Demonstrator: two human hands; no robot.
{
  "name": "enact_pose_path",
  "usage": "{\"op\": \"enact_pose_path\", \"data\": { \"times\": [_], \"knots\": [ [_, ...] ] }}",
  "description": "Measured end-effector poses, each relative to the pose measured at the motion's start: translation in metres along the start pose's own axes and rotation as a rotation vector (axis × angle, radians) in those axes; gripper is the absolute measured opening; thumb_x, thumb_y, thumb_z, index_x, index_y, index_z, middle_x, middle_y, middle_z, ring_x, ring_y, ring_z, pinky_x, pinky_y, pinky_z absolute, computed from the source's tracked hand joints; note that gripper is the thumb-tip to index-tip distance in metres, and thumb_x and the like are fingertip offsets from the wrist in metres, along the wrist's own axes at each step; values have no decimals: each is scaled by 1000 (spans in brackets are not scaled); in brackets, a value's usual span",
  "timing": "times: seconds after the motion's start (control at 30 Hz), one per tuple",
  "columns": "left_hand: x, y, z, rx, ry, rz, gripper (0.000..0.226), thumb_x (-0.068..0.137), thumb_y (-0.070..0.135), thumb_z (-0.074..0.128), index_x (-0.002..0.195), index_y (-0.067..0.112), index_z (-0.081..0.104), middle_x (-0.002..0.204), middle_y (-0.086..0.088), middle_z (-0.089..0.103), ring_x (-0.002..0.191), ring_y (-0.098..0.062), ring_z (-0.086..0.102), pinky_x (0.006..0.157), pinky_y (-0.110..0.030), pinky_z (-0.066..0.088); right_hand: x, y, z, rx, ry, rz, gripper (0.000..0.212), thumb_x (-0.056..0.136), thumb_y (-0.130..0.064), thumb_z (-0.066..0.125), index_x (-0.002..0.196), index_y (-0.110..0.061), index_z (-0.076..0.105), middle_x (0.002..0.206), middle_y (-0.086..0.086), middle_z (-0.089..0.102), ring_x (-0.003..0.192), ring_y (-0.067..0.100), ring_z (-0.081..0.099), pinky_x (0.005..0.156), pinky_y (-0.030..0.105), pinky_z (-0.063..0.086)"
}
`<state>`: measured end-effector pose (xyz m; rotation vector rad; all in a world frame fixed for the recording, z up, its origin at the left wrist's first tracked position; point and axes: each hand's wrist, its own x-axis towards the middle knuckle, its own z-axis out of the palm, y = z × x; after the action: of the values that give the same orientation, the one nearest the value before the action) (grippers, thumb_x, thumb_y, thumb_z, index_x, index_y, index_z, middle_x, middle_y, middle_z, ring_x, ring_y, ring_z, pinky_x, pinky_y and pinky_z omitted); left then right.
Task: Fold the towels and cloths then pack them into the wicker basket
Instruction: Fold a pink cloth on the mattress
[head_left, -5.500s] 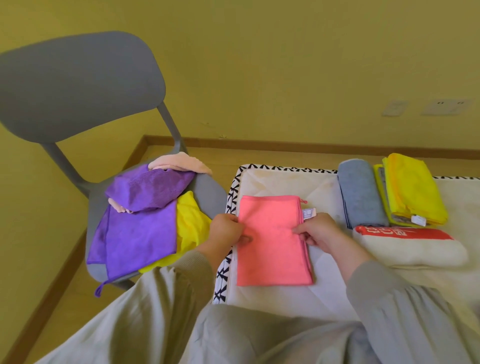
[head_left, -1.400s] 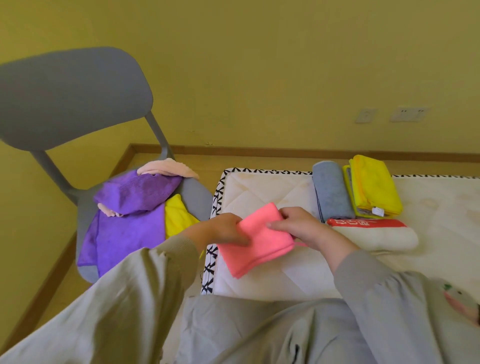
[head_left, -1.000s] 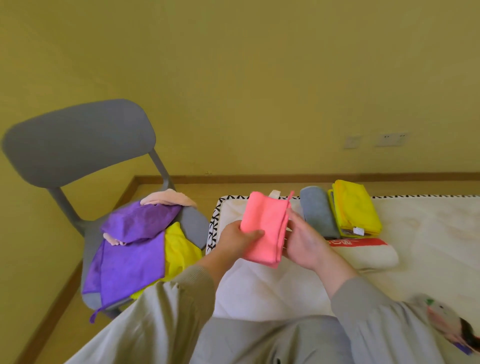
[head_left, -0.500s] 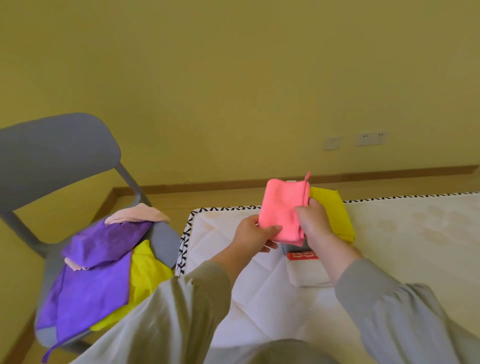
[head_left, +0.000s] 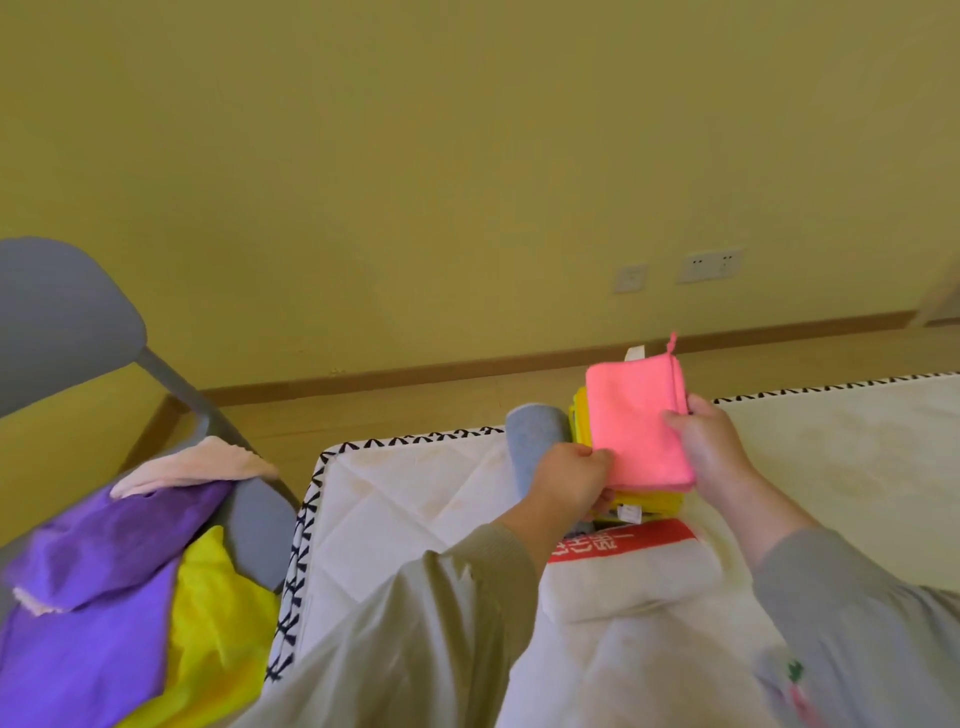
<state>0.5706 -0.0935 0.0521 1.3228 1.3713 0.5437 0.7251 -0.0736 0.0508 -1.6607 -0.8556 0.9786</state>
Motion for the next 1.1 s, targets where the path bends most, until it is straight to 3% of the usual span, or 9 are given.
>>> {"op": "enact_pose_path", "data": {
  "times": [0.13, 0.2, 0.27, 0.37, 0.53, 0.6, 0.73, 0.87, 1.1],
  "knots": [
    [5, -19, -2, 135, 46, -32, 36, 88, 22, 51, 54, 15, 53, 55, -7, 56, 58, -24, 53, 69, -37, 54, 7, 27, 12, -213, -50, 56, 23, 91, -1, 47, 111, -9, 54, 115, 20, 62, 91, 29, 58, 76, 38, 45],
    [5, -25, -3, 169, 55, -51, 34, 87, 24, 54, 54, 15, 54, 56, -7, 57, 59, -24, 54, 72, -39, 55, 6, 32, 17, -438, 57, -31, 43, 89, -6, 56, 130, -6, 44, 125, 20, 55, 105, 34, 57, 81, 38, 43],
    [5, -29, -3, 184, 77, -58, 33, 87, 24, 54, 55, 15, 53, 53, -6, 56, 58, -23, 55, 72, -39, 55, 0, 30, 20, -714, 205, -293, 59, 83, -7, 62, 138, -9, 40, 132, 17, 48, 117, 36, 49, 90, 42, 41],
    [8, -33, -3, 212, 99, -48, 32, 85, 25, 55, 55, 15, 52, 57, -9, 59, 59, -23, 57, 73, -41, 56, 2, 36, 25, -1145, 206, -792, 43, 82, -11, 40, 119, -11, 62, 129, 12, 55, 118, 32, 47, 92, 45, 40],
    [13, -42, -3, 217, 116, -41, 38, 90, 34, 56, 57, 17, 51, 67, -12, 66, 55, -25, 60, 72, -40, 57, 21, 54, 25, -1155, -240, -456, 54, 98, -39, 21, 149, -21, 27, 158, -7, 15, 147, 18, 6, 115, 48, 17],
    [15, -47, -3, 240, 125, -25, 39, 90, 35, 56, 56, 17, 51, 70, -14, 69, 60, -29, 64, 72, -42, 56, 21, 61, 28, -1129, -306, -468, 65, 93, -50, 17, 150, -20, 21, 160, -6, 8, 147, 17, 1, 116, 47, 16],
    [16, -53, -2, 280, 121, 0, 38, 89, 36, 57, 57, 17, 51, 75, -18, 70, 71, -34, 67, 70, -45, 56, 16, 65, 28, -1154, -304, -453, 57, 98, -42, 23, 152, -23, 14, 160, -8, 1, 147, 14, -4, 117, 47, 13],
    [13, -49, -6, 222, 100, -21, 35, 90, 34, 56, 60, 16, 53, 71, -14, 69, 58, -28, 64, 71, -41, 57, 7, 50, 28, -1247, -242, -454, 58, 98, -39, 31, 152, -24, 14, 160, -8, 3, 147, 16, -2, 116, 50, 9],
    [-3, -46, -24, 119, 81, -39, 23, 91, 24, 58, 69, 15, 59, 64, -2, 64, 45, -12, 57, 51, -22, 50, -17, 26, 30, -1343, -86, -648, 73, 84, -48, 10, 141, -15, 42, 154, 2, 30, 143, 23, 21, 114, 48, 14]
  ]
}}
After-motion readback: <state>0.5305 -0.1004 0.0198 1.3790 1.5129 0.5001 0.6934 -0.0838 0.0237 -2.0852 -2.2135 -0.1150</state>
